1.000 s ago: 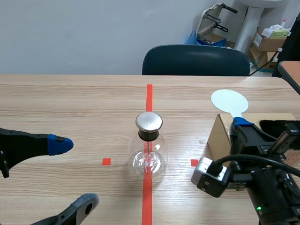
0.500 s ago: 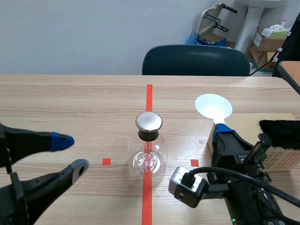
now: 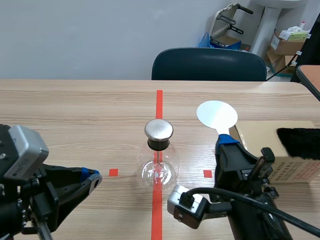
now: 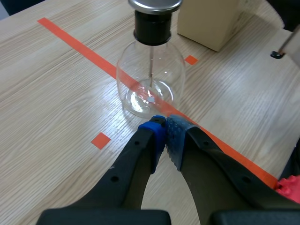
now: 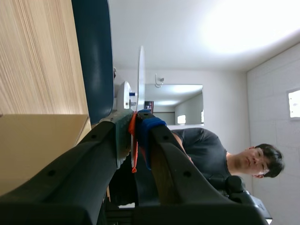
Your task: Do the electroscope experiment
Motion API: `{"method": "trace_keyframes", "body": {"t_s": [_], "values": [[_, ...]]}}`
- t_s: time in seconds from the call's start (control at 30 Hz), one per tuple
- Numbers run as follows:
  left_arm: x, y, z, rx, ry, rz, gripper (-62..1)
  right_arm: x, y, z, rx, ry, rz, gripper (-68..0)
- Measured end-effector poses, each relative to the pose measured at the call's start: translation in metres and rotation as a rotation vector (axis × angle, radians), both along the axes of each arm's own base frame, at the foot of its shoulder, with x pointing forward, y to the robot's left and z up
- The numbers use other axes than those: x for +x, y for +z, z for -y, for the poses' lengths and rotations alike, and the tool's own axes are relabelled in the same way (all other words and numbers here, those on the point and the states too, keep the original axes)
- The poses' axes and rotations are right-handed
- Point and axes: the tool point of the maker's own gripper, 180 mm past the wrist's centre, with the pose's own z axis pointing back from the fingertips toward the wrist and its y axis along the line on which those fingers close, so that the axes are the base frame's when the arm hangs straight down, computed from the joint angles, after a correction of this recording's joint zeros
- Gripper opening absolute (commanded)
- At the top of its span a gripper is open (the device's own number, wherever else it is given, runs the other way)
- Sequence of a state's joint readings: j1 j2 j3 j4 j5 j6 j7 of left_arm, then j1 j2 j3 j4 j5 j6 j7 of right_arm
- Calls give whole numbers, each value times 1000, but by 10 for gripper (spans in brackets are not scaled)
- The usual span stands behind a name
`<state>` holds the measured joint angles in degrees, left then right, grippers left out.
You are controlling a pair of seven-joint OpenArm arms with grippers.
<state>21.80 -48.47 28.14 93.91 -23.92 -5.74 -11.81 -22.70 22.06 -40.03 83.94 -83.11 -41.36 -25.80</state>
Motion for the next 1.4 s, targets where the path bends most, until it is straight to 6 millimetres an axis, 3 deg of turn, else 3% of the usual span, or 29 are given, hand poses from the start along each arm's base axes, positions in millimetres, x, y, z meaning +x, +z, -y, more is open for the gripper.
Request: {"method": "trace_keyframes", "body": {"t_s": [0.33, 0.87, 1.17, 1.4], "values": [[16, -34, -6, 48, 40, -25, -584, 1, 0, 3, 0, -14, 2, -665], [29, -77, 10, 93, 22, -61, -584, 3, 0, 8, 6, -41, -1, -665], [27, -92, 24, 96, -17, -77, -584, 3, 0, 8, 6, -41, -1, -665], [30, -90, 30, 82, -14, -72, -584, 3, 0, 8, 6, -41, -1, -665]]}}
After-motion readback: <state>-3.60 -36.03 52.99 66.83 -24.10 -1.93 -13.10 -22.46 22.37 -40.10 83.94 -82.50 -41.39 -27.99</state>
